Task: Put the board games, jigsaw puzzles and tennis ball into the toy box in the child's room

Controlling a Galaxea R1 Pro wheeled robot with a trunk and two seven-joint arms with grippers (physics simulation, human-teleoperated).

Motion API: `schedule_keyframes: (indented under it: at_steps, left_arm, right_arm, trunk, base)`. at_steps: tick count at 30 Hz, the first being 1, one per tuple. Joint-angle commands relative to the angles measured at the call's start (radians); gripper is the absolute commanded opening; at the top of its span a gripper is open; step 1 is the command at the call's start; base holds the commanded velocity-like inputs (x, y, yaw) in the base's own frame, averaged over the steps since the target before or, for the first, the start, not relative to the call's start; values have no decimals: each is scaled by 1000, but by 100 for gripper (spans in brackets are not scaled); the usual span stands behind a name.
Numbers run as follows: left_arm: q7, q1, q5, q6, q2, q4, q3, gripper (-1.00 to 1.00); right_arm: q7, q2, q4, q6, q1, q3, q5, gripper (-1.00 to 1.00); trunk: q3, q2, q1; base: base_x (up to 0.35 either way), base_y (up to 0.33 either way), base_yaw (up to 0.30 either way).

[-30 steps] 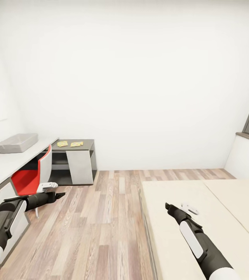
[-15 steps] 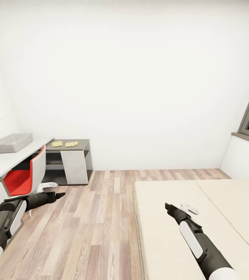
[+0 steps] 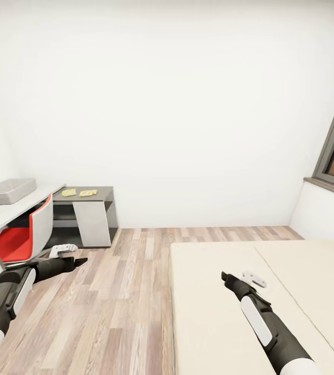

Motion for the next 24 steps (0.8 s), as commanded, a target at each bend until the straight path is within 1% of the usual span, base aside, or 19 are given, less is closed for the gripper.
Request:
schedule_keyframes:
  at_steps: [1,24]
  left_arm:
    - [1,0,10,9,0,-1,1,100]
    - [1,0,10,9,1,-1,1,100]
  right_arm:
    - [-8,-1,-1,2,0,5,-7,100]
    - [-8,0,-1,2,0,5,-7,100]
  trunk:
    - [0,-1,0]
    - [0,-1,0]
  base:
    - [0,-271,0]
    - [0,-271,0]
